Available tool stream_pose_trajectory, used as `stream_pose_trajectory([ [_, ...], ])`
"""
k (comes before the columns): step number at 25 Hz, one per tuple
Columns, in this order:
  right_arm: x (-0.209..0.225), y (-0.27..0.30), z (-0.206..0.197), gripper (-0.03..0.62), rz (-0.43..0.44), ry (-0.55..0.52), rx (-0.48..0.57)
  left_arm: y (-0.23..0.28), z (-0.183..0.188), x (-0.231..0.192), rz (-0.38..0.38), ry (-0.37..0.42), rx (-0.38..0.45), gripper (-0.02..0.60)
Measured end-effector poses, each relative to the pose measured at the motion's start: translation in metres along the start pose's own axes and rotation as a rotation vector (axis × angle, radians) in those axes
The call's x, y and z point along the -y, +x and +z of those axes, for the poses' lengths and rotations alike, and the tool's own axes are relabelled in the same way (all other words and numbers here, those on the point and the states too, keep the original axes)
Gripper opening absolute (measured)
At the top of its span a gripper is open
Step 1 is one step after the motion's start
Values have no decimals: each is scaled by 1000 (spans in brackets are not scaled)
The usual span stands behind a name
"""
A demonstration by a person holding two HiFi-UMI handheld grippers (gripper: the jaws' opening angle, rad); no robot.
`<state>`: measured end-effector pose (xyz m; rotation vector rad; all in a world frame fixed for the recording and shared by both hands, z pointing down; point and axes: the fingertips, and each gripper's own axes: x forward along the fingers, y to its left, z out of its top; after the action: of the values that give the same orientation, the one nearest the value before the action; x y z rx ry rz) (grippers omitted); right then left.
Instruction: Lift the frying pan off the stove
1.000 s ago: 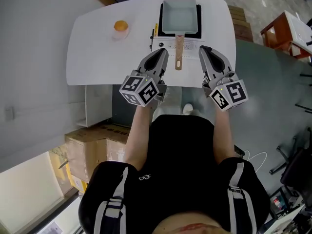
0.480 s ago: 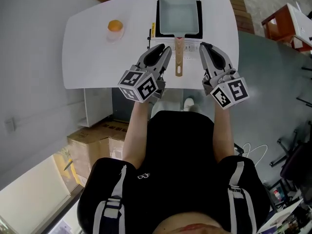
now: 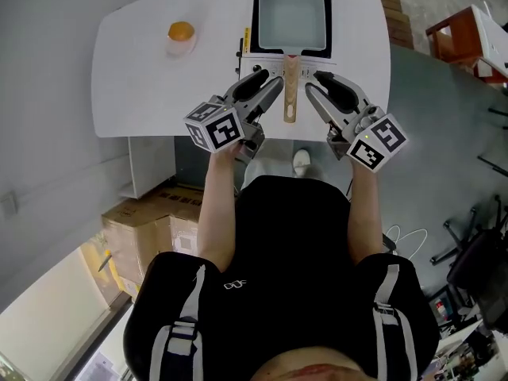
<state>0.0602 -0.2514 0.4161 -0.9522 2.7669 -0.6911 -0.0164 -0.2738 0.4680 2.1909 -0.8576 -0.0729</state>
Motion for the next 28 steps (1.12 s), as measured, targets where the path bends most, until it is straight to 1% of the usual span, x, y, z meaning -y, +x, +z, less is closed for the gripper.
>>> stream_pose_trajectory([
  [4,3,5,-19,151,41,95,-61,8,-15,-6,-37,-5,-65,222],
  [6,4,9,-32,215,61,140,-107,12,-20,-10,-52,-29,-78,224],
  [7,4,10,-38,226,69,159,-130,13,-22,-11,-62,-48,-79,222],
  [10,2,9,-54,229,87,195,-193,16,-28,-12,-85,-96,-86,224],
  [13,1,11,-66,229,117,226,-240,22,-33,-15,-91,-110,-111,224],
  [18,4,13,-89,229,118,247,-324,28,-36,-15,-126,-171,-113,224],
  [23,-6,14,-103,229,185,293,-373,36,-45,-9,-171,-180,-167,224],
  [28,-14,19,-115,229,221,316,-402,40,-52,-7,-199,-200,-195,232],
])
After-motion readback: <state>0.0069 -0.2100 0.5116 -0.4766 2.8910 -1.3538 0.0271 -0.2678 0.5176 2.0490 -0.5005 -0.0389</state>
